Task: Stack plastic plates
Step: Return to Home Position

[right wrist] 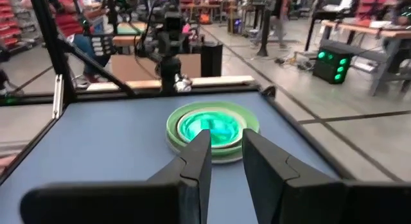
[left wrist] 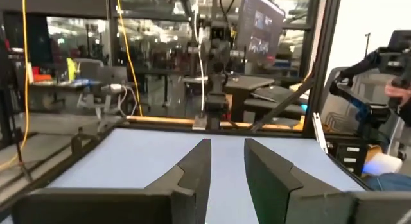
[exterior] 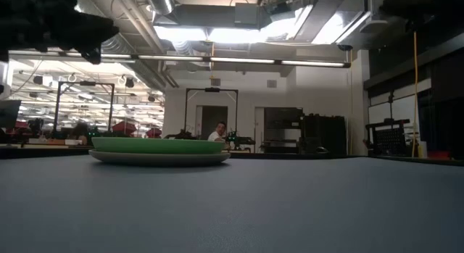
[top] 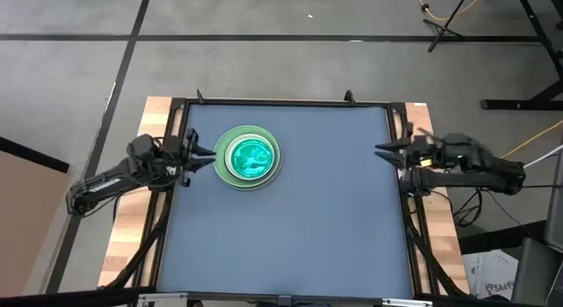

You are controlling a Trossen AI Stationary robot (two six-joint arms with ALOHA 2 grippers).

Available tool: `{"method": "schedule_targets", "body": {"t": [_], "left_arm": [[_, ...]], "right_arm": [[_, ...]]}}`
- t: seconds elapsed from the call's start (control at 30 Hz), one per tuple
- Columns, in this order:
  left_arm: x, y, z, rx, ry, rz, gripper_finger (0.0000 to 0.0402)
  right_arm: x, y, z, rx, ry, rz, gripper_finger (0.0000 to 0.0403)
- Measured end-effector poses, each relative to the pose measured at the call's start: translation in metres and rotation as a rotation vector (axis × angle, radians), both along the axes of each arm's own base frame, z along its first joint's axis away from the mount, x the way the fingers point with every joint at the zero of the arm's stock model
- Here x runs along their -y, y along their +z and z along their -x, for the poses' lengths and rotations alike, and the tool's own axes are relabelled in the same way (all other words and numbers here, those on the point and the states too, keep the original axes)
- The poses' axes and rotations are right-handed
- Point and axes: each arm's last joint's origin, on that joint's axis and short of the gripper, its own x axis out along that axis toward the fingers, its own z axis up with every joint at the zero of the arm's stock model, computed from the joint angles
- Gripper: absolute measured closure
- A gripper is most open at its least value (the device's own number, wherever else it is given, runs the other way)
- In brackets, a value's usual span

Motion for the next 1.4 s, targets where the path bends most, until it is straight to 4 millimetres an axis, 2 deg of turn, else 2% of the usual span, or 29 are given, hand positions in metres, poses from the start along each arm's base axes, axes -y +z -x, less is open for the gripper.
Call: {"method": "schedule_targets", "body": {"t": [0.2, 0.6, 1.03, 1.4], "left_arm": [[-0.003, -0.022, -0.007, 0.073, -0.005, -0.006, 0.0315], [-0.004, -0.023, -0.007, 0.063, 0.000, -0.003, 0.0315], [0.003, -0.023, -0.009, 0.062, -0.068, 0.004, 0.0315], [0.012, -0.027, -0.013, 0.030, -0.060, 0.037, 0.0314]], "right_arm": [[0.000, -0.033, -0.022, 0.036, 0.027, -0.001, 0.0322], [0.000, -0.084, -0.042, 0.079, 0.042, -0.024, 0.0322], [0.000, -0.104, -0.046, 0.074, 0.042, -0.024, 0.0322], [0.000, -0.116, -0.048, 0.090, 0.039, -0.020, 0.0322]]}}
